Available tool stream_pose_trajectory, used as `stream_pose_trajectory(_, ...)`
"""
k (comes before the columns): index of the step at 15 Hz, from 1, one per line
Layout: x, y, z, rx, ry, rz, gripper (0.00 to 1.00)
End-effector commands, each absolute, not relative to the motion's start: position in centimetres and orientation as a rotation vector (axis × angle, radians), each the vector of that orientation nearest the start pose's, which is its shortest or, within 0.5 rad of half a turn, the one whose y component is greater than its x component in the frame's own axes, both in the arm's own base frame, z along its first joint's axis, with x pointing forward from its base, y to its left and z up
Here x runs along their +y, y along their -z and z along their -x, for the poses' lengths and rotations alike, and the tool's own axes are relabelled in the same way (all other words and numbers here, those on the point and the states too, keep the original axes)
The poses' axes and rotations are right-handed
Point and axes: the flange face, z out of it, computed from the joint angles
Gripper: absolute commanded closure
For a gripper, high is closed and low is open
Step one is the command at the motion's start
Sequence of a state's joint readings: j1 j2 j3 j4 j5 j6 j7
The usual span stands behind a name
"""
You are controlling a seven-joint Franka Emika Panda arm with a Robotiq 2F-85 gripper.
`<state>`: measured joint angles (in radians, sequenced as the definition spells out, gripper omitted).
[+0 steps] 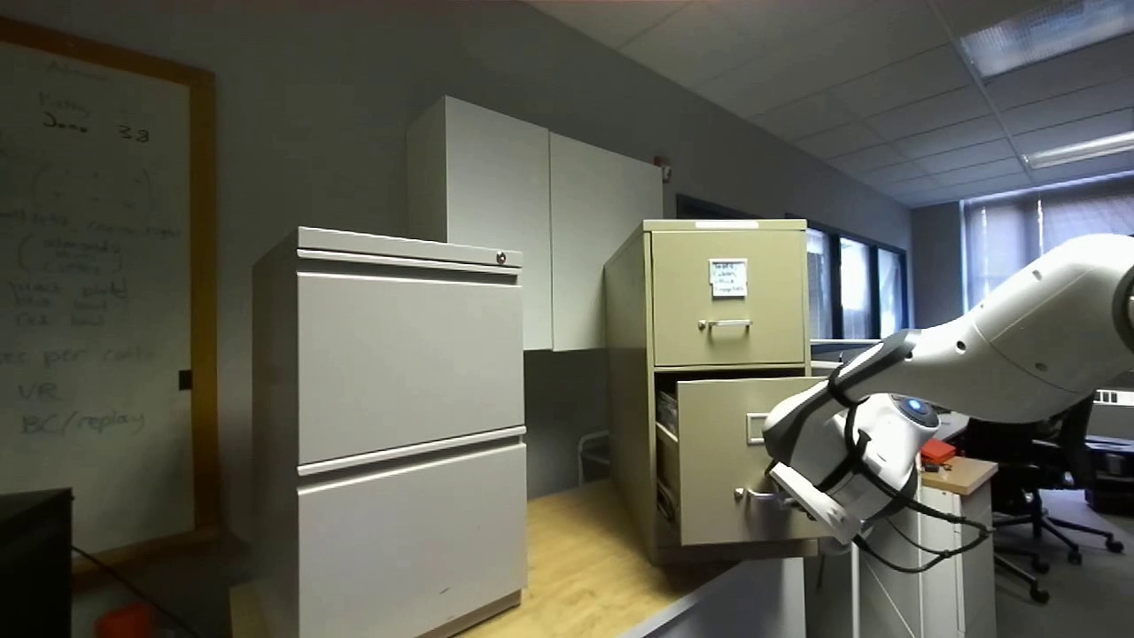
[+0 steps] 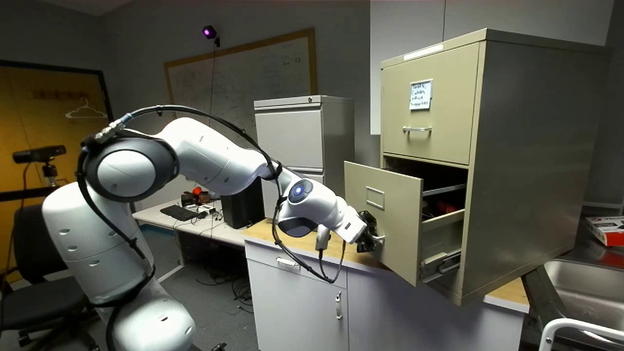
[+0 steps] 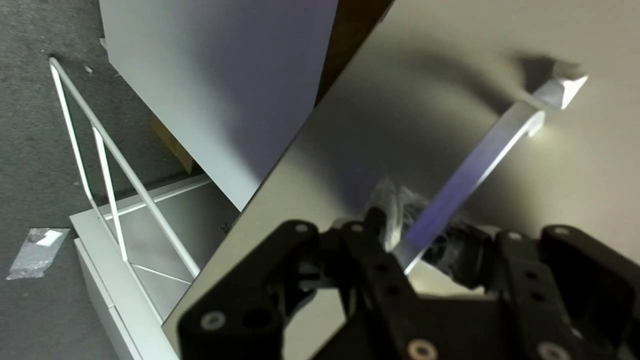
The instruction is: Open the bottom drawer on the filing cabinet on the right
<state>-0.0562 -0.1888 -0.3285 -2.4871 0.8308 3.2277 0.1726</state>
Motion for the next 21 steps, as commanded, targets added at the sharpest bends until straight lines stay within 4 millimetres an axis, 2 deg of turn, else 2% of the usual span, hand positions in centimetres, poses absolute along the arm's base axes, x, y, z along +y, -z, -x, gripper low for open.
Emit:
stream_pose_trajectory(1, -20.5, -38.5, -38.7, 1.725, 1.002, 2.057, 0.97)
stream_pose_trajectory(7, -19.7, -38.5, -37.2, 1.728, 1.033, 2.05, 0.97)
stream_pose_trajectory(8, -19.7, -38.5, -37.1, 1.728, 1.032, 2.05, 0.7)
stream_pose_trajectory(9, -19.7, -38.5, -37.0, 1.732, 1.031, 2.047, 0.62)
stream_pose_trajectory(11, -19.6, -38.3, -36.7, 1.736, 1.029, 2.051, 0.51)
stream_pose_trajectory(17, -19.8, -38.6, -35.3, 1.803, 1.138, 2.029, 0.02)
stream_pose_trajectory(21, -18.1, -41.0, -33.5, 1.815, 1.352, 1.957, 0.0)
